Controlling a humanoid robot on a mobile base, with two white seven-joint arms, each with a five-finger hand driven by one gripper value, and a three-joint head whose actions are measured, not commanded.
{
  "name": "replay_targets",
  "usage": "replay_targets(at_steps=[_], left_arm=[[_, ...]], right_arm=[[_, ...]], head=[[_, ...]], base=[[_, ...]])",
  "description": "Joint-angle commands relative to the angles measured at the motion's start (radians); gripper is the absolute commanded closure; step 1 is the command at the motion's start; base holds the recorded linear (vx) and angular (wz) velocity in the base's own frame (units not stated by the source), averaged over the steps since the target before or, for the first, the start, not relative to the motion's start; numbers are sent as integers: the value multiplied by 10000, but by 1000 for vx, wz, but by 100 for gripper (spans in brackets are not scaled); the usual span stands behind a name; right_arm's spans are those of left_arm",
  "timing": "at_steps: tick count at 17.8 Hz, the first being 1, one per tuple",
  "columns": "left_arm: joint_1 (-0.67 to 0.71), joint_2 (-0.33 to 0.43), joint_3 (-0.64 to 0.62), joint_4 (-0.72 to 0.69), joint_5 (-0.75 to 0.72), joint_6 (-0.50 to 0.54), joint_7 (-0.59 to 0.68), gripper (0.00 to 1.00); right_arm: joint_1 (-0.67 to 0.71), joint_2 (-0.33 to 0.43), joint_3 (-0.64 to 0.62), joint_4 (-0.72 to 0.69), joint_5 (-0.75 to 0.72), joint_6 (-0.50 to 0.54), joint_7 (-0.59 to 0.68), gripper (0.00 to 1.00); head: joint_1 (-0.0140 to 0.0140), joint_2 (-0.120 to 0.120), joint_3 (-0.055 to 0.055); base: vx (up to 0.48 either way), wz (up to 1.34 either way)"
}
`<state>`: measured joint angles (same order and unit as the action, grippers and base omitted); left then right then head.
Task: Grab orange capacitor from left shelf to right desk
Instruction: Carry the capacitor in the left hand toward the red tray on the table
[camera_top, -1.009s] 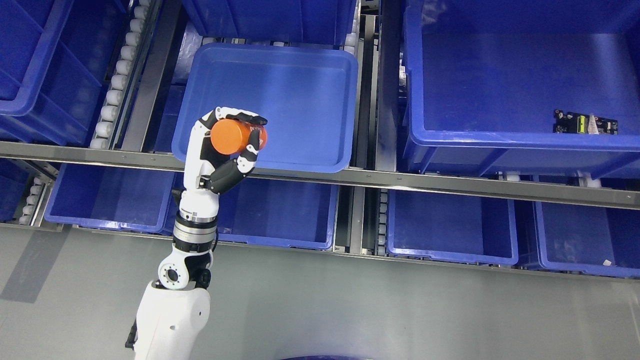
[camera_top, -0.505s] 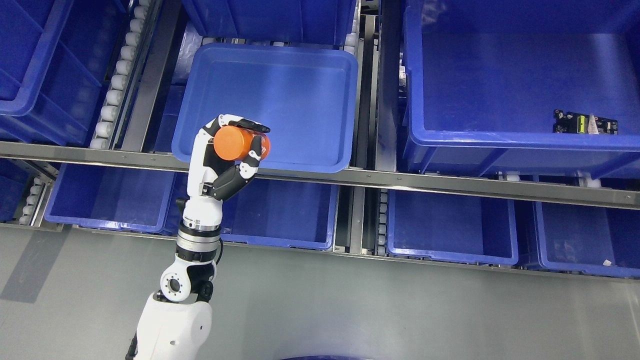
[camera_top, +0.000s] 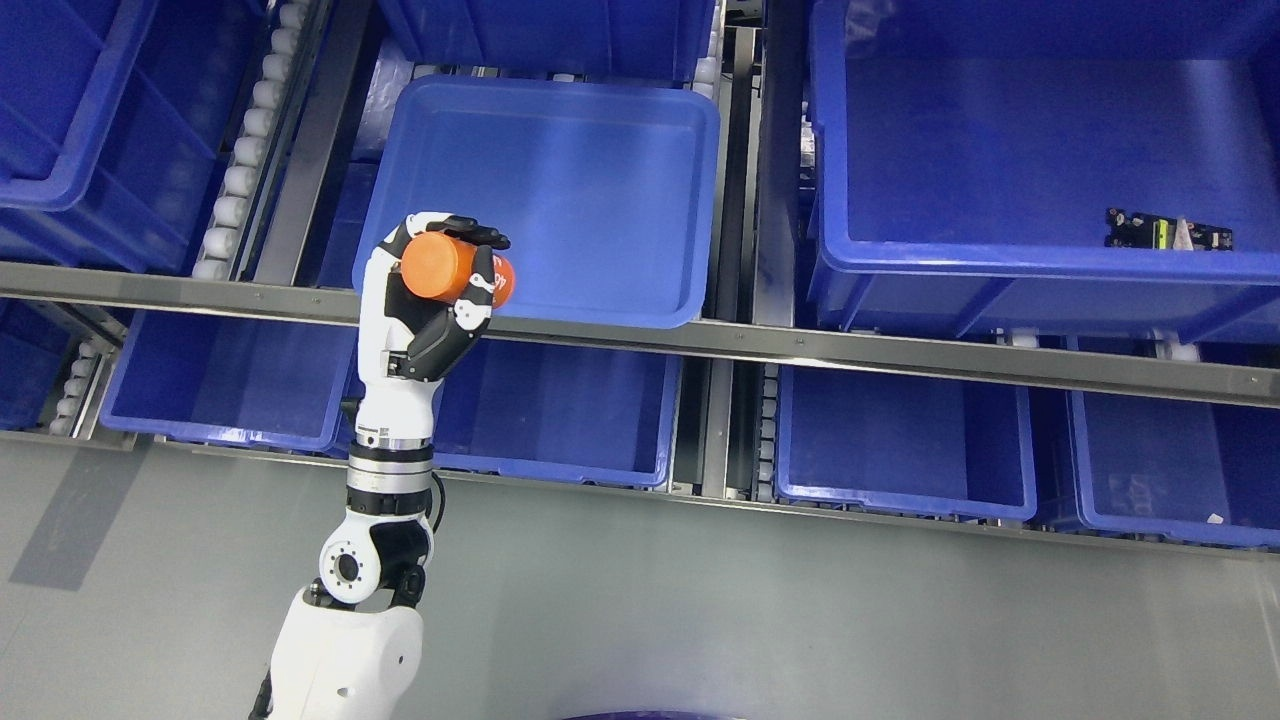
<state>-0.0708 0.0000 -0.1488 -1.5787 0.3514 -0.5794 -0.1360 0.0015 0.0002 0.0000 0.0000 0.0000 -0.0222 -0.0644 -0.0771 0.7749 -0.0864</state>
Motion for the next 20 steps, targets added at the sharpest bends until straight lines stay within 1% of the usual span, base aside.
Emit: replay_targets(at_steps=[1, 10, 15, 20], left_arm=[[18, 174, -30, -273, -1, -4, 72, 98], [539, 174, 92, -580, -1, -158, -204, 97], [540, 174, 62, -596, -1, -142, -204, 98], [509, 174, -15, -596, -1, -127, -204, 98]], right_arm=[[215, -176, -107, -174, 61, -8, 0, 0], [215, -176, -107, -174, 61, -8, 0, 0], [215, -176, -107, -174, 61, -8, 0, 0], [215, -176, -107, -174, 61, -8, 0, 0]], head=[[0, 0, 0], [0, 0, 0], [0, 0, 0], [0, 0, 0]], base=[[-131, 68], [-222, -134], [-270, -789], [-137, -951]])
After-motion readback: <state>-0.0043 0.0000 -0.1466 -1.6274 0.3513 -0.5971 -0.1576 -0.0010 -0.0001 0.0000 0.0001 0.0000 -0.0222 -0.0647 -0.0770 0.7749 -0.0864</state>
